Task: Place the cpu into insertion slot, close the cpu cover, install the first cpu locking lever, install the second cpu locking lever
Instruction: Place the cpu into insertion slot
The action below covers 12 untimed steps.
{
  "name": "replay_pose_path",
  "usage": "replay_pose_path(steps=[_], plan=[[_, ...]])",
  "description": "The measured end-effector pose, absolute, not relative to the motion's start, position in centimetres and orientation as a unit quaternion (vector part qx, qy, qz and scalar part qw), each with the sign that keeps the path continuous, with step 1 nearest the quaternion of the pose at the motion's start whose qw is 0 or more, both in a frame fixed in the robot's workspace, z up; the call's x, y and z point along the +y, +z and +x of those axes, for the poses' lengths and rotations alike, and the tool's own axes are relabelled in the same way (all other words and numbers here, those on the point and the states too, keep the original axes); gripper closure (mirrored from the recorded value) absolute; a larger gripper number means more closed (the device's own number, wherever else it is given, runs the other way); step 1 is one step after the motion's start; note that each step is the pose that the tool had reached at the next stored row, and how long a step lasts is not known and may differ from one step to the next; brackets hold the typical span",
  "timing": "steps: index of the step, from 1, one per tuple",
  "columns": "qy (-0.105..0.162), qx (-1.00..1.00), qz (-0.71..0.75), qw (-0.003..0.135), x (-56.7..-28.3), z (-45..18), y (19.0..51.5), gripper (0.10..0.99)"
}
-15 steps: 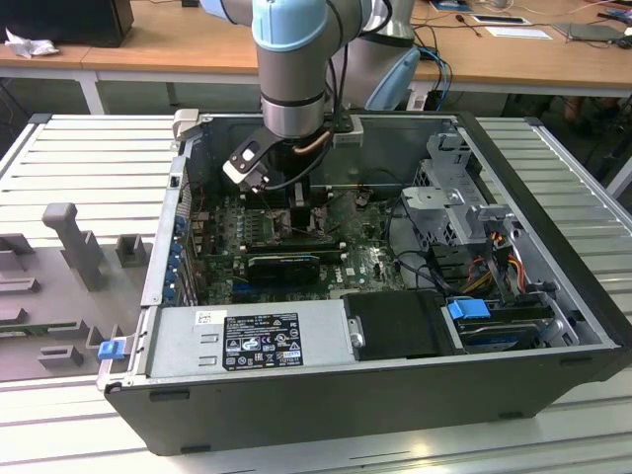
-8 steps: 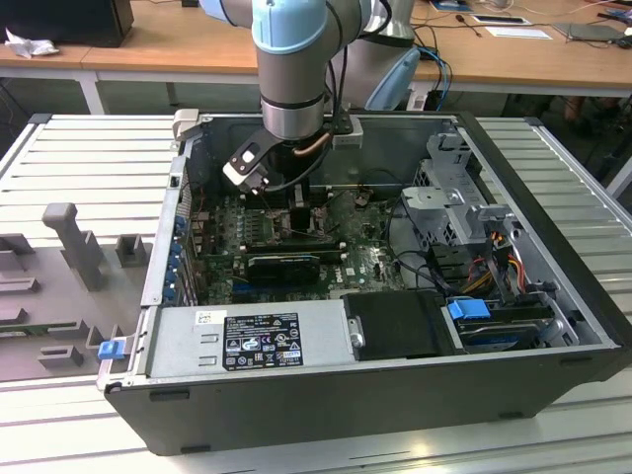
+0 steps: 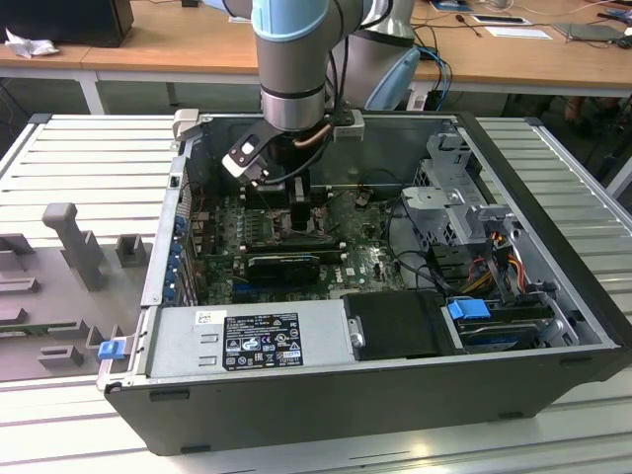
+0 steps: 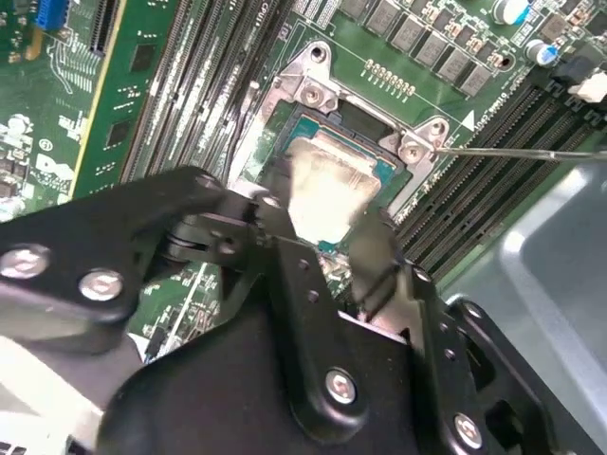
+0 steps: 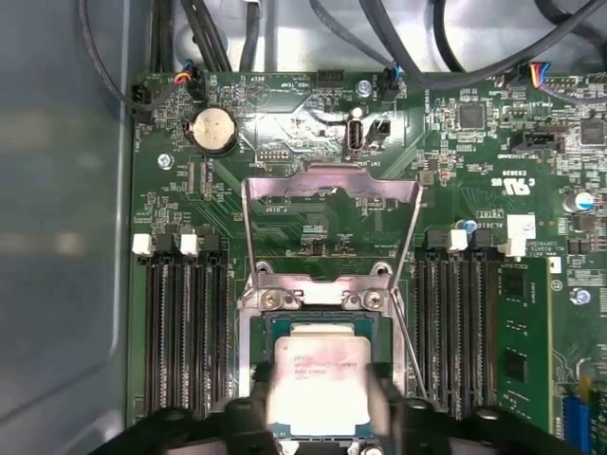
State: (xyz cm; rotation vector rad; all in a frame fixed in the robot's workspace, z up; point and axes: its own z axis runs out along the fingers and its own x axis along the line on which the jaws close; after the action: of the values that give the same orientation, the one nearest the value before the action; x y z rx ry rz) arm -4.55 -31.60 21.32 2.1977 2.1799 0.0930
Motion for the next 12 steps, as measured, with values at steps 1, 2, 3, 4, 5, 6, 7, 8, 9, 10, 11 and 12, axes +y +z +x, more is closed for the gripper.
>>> replay_pose_path(steps=[1, 2, 3, 4, 5, 6, 7, 8, 9, 10, 11, 12], plan=[[0.030, 0.704, 0.709, 0.022, -31.6, -4.5, 21.4, 0.620], [0.030, 0.704, 0.709, 0.022, -31.6, -4.5, 21.4, 0.678], [0.030, 0.704, 0.709, 0.022, -31.6, -4.5, 21.5, 0.741], [0.030, 0.704, 0.709, 0.022, -31.6, -4.5, 21.6, 0.800], [0.030, 0.704, 0.709, 0.022, -31.6, -4.5, 21.6, 0.800], [0.030, 0.704, 0.709, 0.023, -31.6, -4.5, 21.8, 0.922], [0.030, 0.704, 0.709, 0.023, -31.6, -4.5, 21.9, 0.980], [0.030, 0.704, 0.709, 0.023, -31.6, -4.5, 22.0, 0.980], [0.030, 0.704, 0.709, 0.023, -31.6, -4.5, 22.1, 0.980], [0.030, 0.704, 0.709, 0.023, -31.6, -4.5, 22.2, 0.980], [0.030, 0.704, 0.709, 0.023, -31.6, -4.6, 22.3, 0.980], [0.030, 0.704, 0.709, 0.023, -31.6, -4.5, 22.5, 0.980]])
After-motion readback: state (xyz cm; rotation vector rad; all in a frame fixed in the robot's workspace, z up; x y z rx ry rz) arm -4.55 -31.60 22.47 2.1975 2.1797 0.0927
